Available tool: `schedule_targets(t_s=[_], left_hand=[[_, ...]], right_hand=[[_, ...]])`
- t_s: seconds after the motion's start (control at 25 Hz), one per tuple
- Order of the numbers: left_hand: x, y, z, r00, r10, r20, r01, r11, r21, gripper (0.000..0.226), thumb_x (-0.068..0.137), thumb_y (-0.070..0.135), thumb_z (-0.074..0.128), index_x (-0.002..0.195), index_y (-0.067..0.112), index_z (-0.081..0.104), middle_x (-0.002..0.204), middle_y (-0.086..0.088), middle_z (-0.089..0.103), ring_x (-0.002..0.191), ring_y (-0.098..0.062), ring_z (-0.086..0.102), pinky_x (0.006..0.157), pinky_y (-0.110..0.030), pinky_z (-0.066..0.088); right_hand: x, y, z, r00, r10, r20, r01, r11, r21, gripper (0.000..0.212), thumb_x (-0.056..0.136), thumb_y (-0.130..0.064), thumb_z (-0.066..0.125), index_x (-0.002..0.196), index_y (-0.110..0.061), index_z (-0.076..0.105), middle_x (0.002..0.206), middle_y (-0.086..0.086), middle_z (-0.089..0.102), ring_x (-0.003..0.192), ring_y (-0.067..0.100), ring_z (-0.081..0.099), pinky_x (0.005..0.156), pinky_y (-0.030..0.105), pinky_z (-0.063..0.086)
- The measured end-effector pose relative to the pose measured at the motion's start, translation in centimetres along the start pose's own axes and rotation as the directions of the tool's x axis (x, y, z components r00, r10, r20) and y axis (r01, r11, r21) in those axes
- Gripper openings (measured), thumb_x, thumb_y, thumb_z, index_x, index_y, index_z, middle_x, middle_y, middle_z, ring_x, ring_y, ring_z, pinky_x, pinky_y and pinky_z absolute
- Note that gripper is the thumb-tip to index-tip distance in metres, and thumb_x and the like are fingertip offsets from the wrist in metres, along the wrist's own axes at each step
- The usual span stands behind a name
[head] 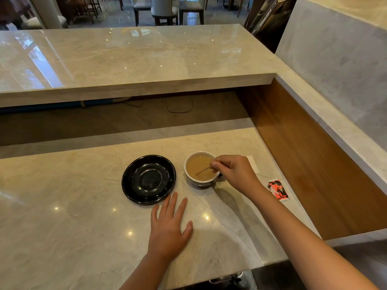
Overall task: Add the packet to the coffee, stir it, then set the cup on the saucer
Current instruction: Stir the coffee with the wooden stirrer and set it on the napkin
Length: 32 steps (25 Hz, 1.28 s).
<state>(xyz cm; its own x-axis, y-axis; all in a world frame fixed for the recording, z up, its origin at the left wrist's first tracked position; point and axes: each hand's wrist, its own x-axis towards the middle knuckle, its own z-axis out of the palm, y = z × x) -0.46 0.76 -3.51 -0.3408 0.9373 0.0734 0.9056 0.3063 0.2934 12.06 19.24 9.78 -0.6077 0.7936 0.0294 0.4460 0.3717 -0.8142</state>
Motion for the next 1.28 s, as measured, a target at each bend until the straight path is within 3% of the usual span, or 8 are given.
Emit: schedule_targets(t_s=[0.08,0.24,0.52,0.76,0.96,1.08,1.2,1.28], left_hand=[[0.0,0.0,0.0,1.000,-0.002,0.001,0.002,1.000,-0.001,0.063,0.085,0.053,0.039,0.142,0.029,0.028,0.152,-0.004,0.023,0.137,-0.020,0.014,0.107,-0.044,0.003],[0.0,0.1,0.0,1.000,-0.008,-0.001,0.008,1.000,0.005,0.063,0.086,0.054,0.037,0.143,0.030,0.027,0.152,-0.003,0.021,0.137,-0.020,0.014,0.107,-0.044,0.002],[0.1,0.1,-0.1,1.000,0.001,-0.005,-0.001,1.000,-0.003,0.062,0.085,0.052,0.038,0.142,0.028,0.030,0.151,-0.004,0.023,0.138,-0.020,0.015,0.107,-0.045,0.005],[0.1,0.1,-0.1,1.000,0.000,-0.008,0.000,1.000,-0.003,0.062,0.085,0.052,0.036,0.141,0.027,0.032,0.151,-0.005,0.024,0.137,-0.020,0.015,0.107,-0.046,0.008],[0.1,0.1,0.0,1.000,-0.004,-0.002,0.004,1.000,-0.009,0.062,0.084,0.052,0.038,0.142,0.028,0.030,0.151,-0.004,0.024,0.138,-0.019,0.014,0.107,-0.045,0.004],[0.0,0.0,0.0,1.000,-0.006,-0.001,0.006,1.000,-0.009,0.063,0.085,0.052,0.038,0.142,0.029,0.028,0.152,-0.003,0.022,0.138,-0.019,0.013,0.107,-0.045,0.003],[0.0,0.1,0.0,1.000,-0.009,0.000,0.009,1.000,-0.014,0.063,0.085,0.053,0.038,0.143,0.029,0.028,0.152,-0.003,0.021,0.138,-0.019,0.013,0.107,-0.045,0.003],[0.0,0.1,0.0,1.000,-0.010,-0.001,0.010,1.000,-0.010,0.063,0.085,0.053,0.037,0.143,0.030,0.027,0.152,-0.003,0.021,0.138,-0.019,0.012,0.108,-0.044,0.001]], right_hand=[[0.7,-0.1,0.5,0.999,-0.014,-0.049,0.014,1.000,0.004,0.014,0.088,-0.014,0.059,0.089,-0.009,0.072,0.078,0.006,0.070,0.076,0.017,0.064,0.074,0.042,0.058],[1.7,-0.2,0.5,0.988,-0.105,-0.110,0.088,0.984,-0.153,0.016,0.090,-0.017,0.056,0.093,-0.010,0.070,0.084,0.011,0.073,0.078,0.022,0.064,0.073,0.035,0.053],[0.7,1.0,-1.5,0.976,-0.215,-0.034,0.177,0.875,-0.450,0.018,0.091,-0.017,0.053,0.096,-0.007,0.067,0.085,0.015,0.073,0.075,0.031,0.064,0.065,0.036,0.048],[-0.8,1.2,-1.9,0.988,-0.155,-0.007,0.141,0.916,-0.376,0.016,0.089,-0.015,0.056,0.093,-0.008,0.070,0.082,0.014,0.074,0.075,0.028,0.065,0.066,0.036,0.049],[-1.3,0.9,-0.9,0.998,-0.066,-0.009,0.064,0.990,-0.127,0.014,0.087,-0.012,0.059,0.088,-0.010,0.072,0.080,0.008,0.074,0.075,0.019,0.068,0.073,0.033,0.054],[-0.9,0.9,0.6,0.998,-0.020,-0.065,0.020,1.000,0.005,0.013,0.086,-0.012,0.060,0.087,-0.010,0.073,0.073,0.005,0.071,0.073,0.020,0.068,0.075,0.044,0.057],[0.0,0.6,1.5,0.992,-0.023,-0.126,0.025,1.000,0.019,0.014,0.087,-0.016,0.060,0.091,-0.011,0.072,0.078,0.007,0.072,0.075,0.020,0.067,0.071,0.046,0.059],[0.6,0.6,1.4,0.984,-0.079,-0.162,0.068,0.995,-0.067,0.015,0.088,-0.016,0.059,0.095,-0.010,0.071,0.083,0.011,0.074,0.077,0.021,0.067,0.071,0.037,0.057]])
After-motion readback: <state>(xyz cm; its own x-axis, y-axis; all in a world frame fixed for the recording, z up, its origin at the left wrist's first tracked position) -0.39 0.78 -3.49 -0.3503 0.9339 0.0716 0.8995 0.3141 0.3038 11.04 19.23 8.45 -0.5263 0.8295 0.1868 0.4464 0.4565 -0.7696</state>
